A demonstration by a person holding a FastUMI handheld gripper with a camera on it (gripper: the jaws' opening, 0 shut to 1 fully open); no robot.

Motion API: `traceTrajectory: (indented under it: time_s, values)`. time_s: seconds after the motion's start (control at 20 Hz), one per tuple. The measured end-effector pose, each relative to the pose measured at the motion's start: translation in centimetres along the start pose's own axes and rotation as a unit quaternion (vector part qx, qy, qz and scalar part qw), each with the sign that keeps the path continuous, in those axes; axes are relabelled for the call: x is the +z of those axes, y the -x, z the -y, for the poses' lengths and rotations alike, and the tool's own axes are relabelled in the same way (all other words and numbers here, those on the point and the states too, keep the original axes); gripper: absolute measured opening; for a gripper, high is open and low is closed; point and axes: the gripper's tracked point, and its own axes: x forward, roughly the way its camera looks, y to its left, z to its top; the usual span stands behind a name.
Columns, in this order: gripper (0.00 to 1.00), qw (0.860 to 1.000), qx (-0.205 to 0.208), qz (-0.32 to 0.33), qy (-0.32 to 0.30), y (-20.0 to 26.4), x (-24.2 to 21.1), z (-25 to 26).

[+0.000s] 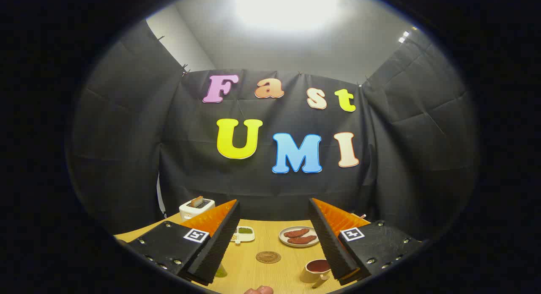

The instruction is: Take the bottle from table, then pour the juice into the cup, finally place the bottle on the coaster

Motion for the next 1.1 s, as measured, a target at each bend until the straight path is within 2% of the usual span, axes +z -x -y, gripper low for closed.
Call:
traceTrajectory:
  time_s: [0.45, 1.1]
  values:
    - [0.97, 0.999, -0.031, 0.010, -0.006, 1.0, -0.1, 2.3]
    - [0.97, 1.000, -0.003, 0.000, 0.002, -0.7, -2.5, -0.2]
